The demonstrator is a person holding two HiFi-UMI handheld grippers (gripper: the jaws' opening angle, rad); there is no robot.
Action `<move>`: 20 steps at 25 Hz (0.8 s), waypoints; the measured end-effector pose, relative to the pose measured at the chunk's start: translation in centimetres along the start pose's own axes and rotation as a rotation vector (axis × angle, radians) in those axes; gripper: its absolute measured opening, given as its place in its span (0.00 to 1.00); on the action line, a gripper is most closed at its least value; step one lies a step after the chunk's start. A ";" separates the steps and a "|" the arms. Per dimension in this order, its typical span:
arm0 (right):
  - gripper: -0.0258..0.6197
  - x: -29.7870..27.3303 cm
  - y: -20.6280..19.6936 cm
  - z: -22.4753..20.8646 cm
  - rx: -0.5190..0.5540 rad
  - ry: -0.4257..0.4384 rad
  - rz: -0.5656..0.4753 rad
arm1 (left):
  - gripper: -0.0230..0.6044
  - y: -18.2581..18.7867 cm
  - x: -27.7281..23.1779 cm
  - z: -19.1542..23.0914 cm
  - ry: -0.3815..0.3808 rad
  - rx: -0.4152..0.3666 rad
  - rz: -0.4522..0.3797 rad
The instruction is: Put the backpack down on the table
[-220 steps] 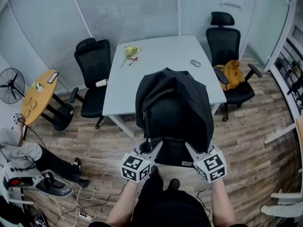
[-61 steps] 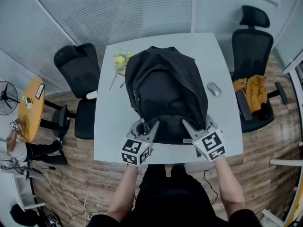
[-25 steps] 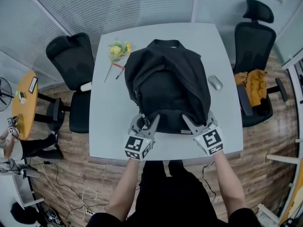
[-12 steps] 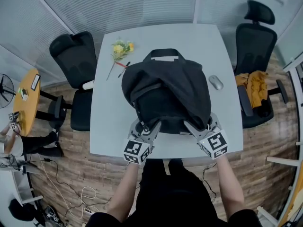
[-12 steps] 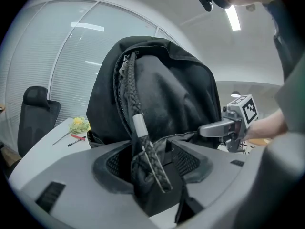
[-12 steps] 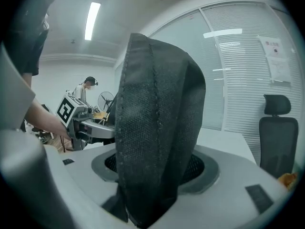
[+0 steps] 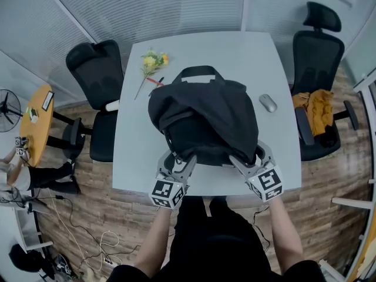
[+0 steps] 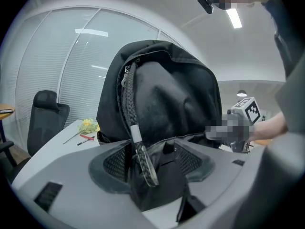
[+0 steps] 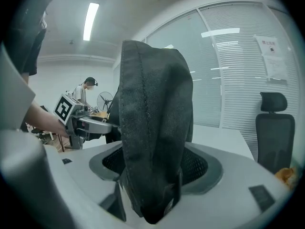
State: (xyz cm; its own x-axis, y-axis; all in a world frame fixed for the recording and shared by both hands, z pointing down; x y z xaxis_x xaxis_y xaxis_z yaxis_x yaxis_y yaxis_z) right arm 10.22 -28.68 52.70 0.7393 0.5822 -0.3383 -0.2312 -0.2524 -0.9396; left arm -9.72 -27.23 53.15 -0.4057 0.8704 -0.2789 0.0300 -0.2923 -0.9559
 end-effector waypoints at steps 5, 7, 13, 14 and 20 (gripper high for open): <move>0.57 0.4 -0.1 0.3 -0.003 0.006 0.000 | 0.47 -0.1 0.4 0.7 0.041 0.006 0.004; 0.58 0.5 -0.1 0.5 -0.004 0.011 -0.003 | 0.47 -0.3 0.7 0.7 0.050 0.010 0.008; 0.59 0.8 -0.1 0.6 -0.010 0.015 -0.006 | 0.47 -0.5 1.3 0.6 0.079 0.003 0.024; 0.59 0.9 -0.1 0.6 -0.010 0.012 -0.006 | 0.47 -0.5 1.4 0.5 0.085 0.002 0.026; 0.59 1.6 -0.2 0.5 -0.009 0.003 -0.002 | 0.47 -0.5 1.8 0.5 0.111 -0.006 0.035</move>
State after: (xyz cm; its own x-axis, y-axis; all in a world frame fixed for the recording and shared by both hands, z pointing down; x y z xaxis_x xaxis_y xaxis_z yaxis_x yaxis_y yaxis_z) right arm 11.11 -27.32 52.38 0.7418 0.5803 -0.3362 -0.2241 -0.2580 -0.9398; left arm -10.96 -25.70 53.17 -0.3010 0.8983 -0.3200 0.0481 -0.3208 -0.9459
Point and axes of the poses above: the fingertips, and each gripper's own axes: x backward along the fingers, z to its left, y out of its top, the point moved 3 cm from there along x, backward along the fingers, and after that the axes turned 5 degrees about y, right-handed, at the moved point
